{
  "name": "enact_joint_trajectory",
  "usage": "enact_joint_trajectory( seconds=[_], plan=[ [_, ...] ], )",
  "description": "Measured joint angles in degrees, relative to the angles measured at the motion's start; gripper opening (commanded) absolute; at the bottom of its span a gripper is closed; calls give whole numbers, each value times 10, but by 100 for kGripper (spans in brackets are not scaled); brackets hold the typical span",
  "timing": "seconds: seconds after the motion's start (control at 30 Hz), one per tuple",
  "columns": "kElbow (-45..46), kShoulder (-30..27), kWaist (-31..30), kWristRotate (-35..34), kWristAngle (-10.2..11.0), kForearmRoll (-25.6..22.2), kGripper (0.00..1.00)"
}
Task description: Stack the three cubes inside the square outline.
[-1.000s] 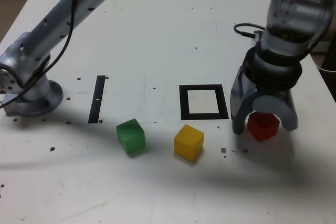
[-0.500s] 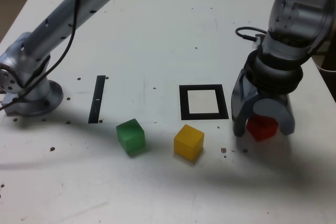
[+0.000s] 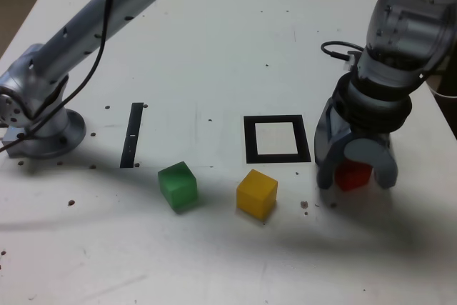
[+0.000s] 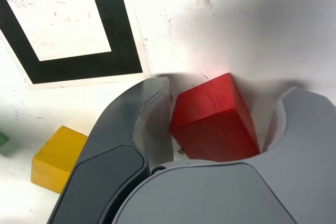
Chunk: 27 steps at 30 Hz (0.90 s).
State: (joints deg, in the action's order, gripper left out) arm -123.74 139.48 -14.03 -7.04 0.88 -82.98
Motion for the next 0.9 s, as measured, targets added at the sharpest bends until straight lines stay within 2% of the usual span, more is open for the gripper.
enact_joint_trajectory(
  seconds=[0.27, 0.5, 0.67, 0.9],
  plan=[
    [-4, 1, 0, 0, -1, 0, 65],
    [-7, 2, 0, 0, 0, 0, 60],
    [-8, 2, 0, 0, 0, -2, 60],
    [-8, 2, 0, 0, -2, -3, 54]
  ],
)
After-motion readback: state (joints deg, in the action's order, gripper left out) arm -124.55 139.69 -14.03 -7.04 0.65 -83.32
